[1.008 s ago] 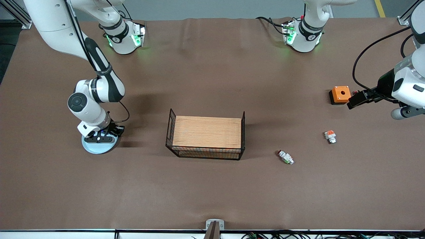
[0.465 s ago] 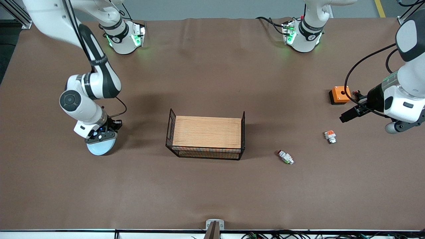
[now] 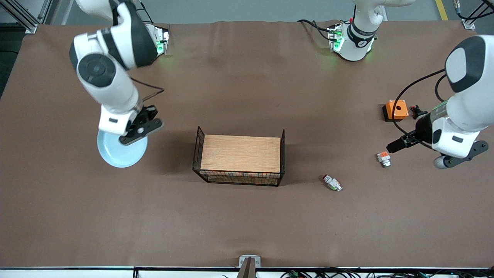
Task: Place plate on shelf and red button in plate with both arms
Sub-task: 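Grasp the plate rim with the right gripper while the left gripper reaches the switch, then carry the plate to the basket while the left gripper grasps the switch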
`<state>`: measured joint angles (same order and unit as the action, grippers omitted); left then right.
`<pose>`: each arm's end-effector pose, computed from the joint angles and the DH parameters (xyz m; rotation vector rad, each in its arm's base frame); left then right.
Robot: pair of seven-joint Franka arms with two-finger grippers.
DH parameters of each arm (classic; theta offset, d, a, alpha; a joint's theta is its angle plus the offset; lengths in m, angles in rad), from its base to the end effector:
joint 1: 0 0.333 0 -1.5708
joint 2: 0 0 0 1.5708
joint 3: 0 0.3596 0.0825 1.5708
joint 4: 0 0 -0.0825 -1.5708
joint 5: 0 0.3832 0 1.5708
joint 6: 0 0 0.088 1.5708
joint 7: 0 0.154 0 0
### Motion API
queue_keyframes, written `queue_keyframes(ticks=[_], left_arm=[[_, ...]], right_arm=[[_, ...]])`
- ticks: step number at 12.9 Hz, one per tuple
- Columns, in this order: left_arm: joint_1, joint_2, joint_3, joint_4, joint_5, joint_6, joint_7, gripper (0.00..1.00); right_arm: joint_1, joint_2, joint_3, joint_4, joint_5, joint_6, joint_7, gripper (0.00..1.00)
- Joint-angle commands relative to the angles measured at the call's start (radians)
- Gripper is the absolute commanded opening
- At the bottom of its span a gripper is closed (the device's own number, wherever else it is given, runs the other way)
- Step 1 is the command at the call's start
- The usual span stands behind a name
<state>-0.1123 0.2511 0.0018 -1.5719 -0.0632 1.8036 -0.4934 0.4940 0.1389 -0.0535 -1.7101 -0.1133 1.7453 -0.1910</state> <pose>0.6411 -0.0795 0.4897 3.0277 0.6106 -0.0566 0.5436 0.2408 0.4906 2.8479 0.9709 -0.1326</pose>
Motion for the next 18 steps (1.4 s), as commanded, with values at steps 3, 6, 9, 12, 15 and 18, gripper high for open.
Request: queue_keyframes(ticks=[3, 6, 9, 12, 15, 18], left_arm=[[-0.026, 0.097, 0.001, 0.018, -0.012, 0.016, -0.011, 1.0], [-0.038, 0.138, 0.003, 0.024, -0.004, 0.022, -0.011, 1.0], [-0.033, 0.212, 0.003, 0.049, -0.01, 0.052, -0.011, 1.0], [-0.043, 0.223, 0.001, 0.053, -0.02, 0.095, -0.01, 1.0], [-0.047, 0.269, 0.004, 0.053, -0.092, 0.195, -0.011, 1.0], [-0.029, 0.31, 0.009, 0.078, -0.186, 0.217, -0.025, 1.0]], right_arm=[[0.061, -0.004, 0.061, 0.171, 0.084, -0.056, -0.341, 0.0], [0.066, -0.009, 0.158, 0.204, 0.055, -0.035, -0.41, 0.0], [0.149, -0.001, 0.178, 0.199, -0.023, 0.054, -0.401, 0.0], [0.221, 0.039, 0.178, 0.19, -0.078, 0.105, -0.317, 0.0], [0.277, 0.091, 0.178, 0.166, -0.123, 0.183, -0.253, 0.0], [0.31, 0.11, 0.178, 0.13, -0.158, 0.221, -0.199, 0.0]])
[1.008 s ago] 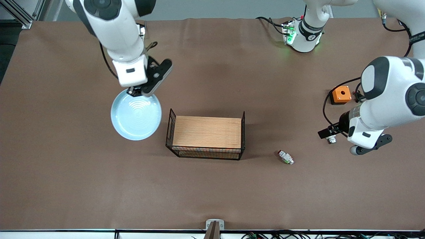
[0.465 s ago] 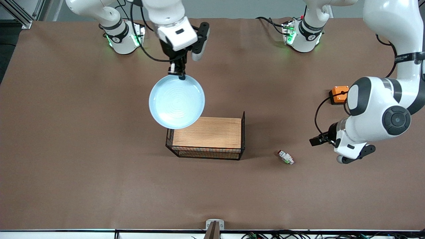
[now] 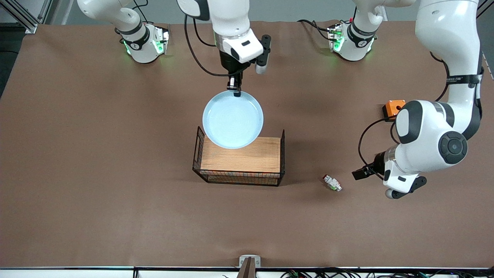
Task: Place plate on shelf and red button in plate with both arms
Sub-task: 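Carry the plate to the basket while the left gripper grasps the switch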
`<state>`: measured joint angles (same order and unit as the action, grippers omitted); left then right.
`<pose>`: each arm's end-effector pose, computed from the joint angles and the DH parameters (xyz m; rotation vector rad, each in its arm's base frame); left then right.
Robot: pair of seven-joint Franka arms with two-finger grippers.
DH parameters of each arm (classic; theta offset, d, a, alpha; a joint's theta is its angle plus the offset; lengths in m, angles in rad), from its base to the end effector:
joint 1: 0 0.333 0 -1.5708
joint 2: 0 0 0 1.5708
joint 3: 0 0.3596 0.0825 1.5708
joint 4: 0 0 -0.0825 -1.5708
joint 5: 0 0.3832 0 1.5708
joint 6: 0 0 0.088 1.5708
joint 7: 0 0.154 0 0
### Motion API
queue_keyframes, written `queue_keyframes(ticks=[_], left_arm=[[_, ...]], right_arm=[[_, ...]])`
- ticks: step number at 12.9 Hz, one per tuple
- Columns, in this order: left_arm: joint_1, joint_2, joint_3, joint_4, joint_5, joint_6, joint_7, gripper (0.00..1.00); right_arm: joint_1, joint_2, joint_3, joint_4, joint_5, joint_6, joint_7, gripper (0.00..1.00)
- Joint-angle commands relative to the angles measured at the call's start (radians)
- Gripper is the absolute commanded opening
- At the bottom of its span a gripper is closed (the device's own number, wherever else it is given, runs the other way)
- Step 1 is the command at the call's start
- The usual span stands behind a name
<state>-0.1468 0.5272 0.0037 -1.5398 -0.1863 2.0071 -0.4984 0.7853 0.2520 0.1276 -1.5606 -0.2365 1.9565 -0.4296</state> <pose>0.6979 -0.1201 0.3349 2.9280 0.6529 -0.1631 0.4371 0.5100 0.5126 2.2667 1.9273 0.2810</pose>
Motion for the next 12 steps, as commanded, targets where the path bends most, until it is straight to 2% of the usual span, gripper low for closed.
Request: queue_keyframes(ticks=[1, 4, 9, 12], left_arm=[[0.013, 0.043, 0.01, 0.05, -0.102, 0.027, -0.064, 1.0], [0.009, 0.071, 0.01, 0.052, -0.101, 0.073, -0.1, 1.0], [-0.02, 0.123, 0.009, 0.049, -0.084, 0.145, -0.109, 1.0], [-0.057, 0.168, 0.007, 0.05, -0.001, 0.156, -0.131, 1.0]], right_arm=[[0.022, 0.004, -0.003, -0.024, -0.038, 0.012, 0.055, 0.0], [0.025, 0.036, -0.003, -0.061, -0.07, 0.08, 0.097, 0.0], [0.04, 0.104, -0.003, -0.059, -0.129, 0.137, 0.198, 0.0], [0.042, 0.136, -0.005, -0.055, -0.161, 0.165, 0.242, 0.0]])
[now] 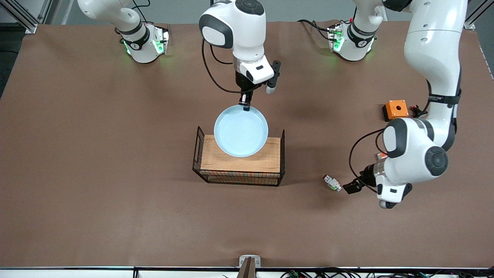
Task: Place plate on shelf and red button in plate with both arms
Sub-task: 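Lower the plate onto the wooden block and lift the white switch with the left gripper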
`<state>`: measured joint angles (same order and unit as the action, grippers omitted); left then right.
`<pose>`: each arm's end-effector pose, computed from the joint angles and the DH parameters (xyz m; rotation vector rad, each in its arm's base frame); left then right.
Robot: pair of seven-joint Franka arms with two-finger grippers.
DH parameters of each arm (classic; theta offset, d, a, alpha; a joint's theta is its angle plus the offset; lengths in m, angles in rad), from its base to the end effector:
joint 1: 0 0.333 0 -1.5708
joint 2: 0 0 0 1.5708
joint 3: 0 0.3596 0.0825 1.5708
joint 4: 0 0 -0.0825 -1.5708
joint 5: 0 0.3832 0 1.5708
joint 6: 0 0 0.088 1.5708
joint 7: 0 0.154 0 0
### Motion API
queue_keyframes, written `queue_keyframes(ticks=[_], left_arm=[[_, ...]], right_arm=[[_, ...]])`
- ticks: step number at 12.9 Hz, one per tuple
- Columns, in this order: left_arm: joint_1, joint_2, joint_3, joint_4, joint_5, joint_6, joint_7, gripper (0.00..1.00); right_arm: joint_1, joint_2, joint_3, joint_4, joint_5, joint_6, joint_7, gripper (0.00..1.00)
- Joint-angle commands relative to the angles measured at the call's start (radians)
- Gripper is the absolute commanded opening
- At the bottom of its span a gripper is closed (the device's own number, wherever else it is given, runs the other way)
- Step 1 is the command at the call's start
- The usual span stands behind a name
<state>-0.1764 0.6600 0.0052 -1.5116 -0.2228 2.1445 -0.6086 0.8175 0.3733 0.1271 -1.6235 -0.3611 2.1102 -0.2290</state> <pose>0.7194 -0.1433 0.2632 2.8639 0.8238 -0.1406 0.4418 0.5414 0.4170 2.2898 1.7965 0.3019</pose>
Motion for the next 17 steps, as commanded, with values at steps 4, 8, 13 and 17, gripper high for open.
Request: queue_keyframes(ticks=[4, 8, 13, 17], left_arm=[[-0.037, 0.056, 0.005, 0.019, 0.036, 0.063, -0.037, 1.0], [-0.063, 0.101, 0.005, 0.014, 0.037, 0.179, -0.111, 1.0], [-0.092, 0.107, 0.009, -0.016, 0.037, 0.195, -0.148, 1.0], [-0.097, 0.113, 0.007, -0.053, 0.094, 0.235, -0.174, 1.0]], right_arm=[[0.005, 0.047, -0.007, 0.01, -0.039, 0.045, 0.08, 0.0], [0.003, 0.082, -0.009, 0.016, -0.071, 0.069, 0.128, 0.0], [-0.001, 0.105, -0.009, 0.024, -0.075, 0.088, 0.135, 0.0], [-0.009, 0.119, -0.012, 0.025, -0.075, 0.102, 0.135, 0.0]])
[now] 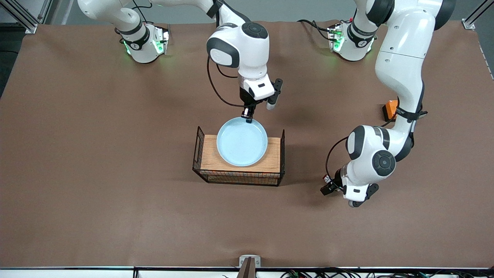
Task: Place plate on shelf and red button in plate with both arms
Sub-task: 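Lower the plate onto the wooden block and lift the white switch with the left gripper, then open the right gripper and withdraw it while the left gripper carries the switch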
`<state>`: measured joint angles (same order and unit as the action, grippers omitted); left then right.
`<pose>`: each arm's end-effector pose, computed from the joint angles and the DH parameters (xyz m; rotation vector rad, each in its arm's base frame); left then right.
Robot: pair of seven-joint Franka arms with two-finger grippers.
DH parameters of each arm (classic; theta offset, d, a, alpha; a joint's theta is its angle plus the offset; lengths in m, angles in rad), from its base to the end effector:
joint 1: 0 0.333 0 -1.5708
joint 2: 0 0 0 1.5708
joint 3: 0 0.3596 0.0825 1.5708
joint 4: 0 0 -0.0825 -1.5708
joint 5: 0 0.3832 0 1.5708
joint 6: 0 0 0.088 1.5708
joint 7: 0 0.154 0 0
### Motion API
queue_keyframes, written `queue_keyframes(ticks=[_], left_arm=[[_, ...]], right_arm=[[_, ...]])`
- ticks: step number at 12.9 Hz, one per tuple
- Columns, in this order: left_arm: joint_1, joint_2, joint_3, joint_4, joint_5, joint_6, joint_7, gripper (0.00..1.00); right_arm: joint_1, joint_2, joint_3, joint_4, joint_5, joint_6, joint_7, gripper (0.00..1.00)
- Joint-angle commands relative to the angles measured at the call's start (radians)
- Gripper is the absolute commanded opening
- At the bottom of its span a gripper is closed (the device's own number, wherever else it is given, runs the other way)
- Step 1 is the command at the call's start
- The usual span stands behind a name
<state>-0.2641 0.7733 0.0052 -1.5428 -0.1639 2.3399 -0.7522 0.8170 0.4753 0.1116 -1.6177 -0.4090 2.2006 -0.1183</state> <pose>0.7130 -0.1977 0.1821 2.8913 0.9015 -0.0531 0.4611 0.5514 0.3572 2.3466 1.7033 0.3192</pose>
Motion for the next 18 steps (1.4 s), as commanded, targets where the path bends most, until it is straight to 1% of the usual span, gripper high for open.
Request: queue_keyframes(ticks=[1, 2, 5, 9, 11, 12, 13, 14, 15, 16, 17, 18], left_arm=[[-0.012, 0.001, 0.007, -0.034, 0.037, 0.051, -0.033, 1.0], [-0.017, 0.003, 0.007, -0.042, 0.037, 0.065, -0.035, 1.0], [-0.015, 0.001, 0.007, -0.043, 0.037, 0.065, -0.044, 0.94], [-0.011, -0.006, 0.005, -0.045, 0.035, 0.062, -0.065, 0.73], [-0.01, -0.008, 0.005, -0.045, 0.035, 0.056, -0.068, 0.6], [-0.009, -0.009, 0.005, -0.045, 0.035, 0.056, -0.07, 0.55], [-0.012, -0.009, 0.005, -0.043, 0.035, 0.055, -0.07, 0.52], [-0.009, -0.011, 0.005, -0.043, 0.035, 0.053, -0.07, 0.47], [-0.009, -0.011, 0.005, -0.043, 0.035, 0.053, -0.07, 0.44], [-0.009, -0.011, 0.005, -0.043, 0.035, 0.053, -0.07, 0.42], [-0.01, -0.012, 0.007, -0.042, 0.035, 0.042, -0.07, 0.37], [-0.014, -0.016, 0.009, -0.04, 0.037, 0.027, -0.07, 0.33]], right_arm=[[-0.01, 0.022, 0.003, 0.019, -0.027, 0.016, 0.025, 0.0], [-0.012, 0.025, 0.002, 0.021, -0.027, 0.022, 0.025, 0.0], [-0.012, 0.029, -0.009, 0.025, -0.027, 0.024, 0.023, 0.0], [-0.012, 0.037, -0.01, 0.03, -0.028, 0.024, 0.023, 0.0], [-0.016, 0.043, -0.01, 0.035, -0.03, 0.024, 0.023, 0.01], [-0.015, 0.046, -0.01, 0.039, -0.031, 0.022, 0.028, 0.04], [-0.018, 0.046, -0.012, 0.039, -0.036, 0.022, 0.032, 0.06], [-0.021, 0.048, -0.012, 0.041, -0.042, 0.024, 0.034, 0.13], [-0.025, 0.051, -0.01, 0.041, -0.051, 0.024, 0.034, 0.15], [-0.028, 0.051, -0.01, 0.041, -0.054, 0.024, 0.034, 0.21], [-0.032, 0.052, -0.01, 0.042, -0.054, 0.024, 0.037, 0.99], [-0.035, 0.052, -0.01, 0.054, -0.048, 0.022, 0.039, 1.0]])
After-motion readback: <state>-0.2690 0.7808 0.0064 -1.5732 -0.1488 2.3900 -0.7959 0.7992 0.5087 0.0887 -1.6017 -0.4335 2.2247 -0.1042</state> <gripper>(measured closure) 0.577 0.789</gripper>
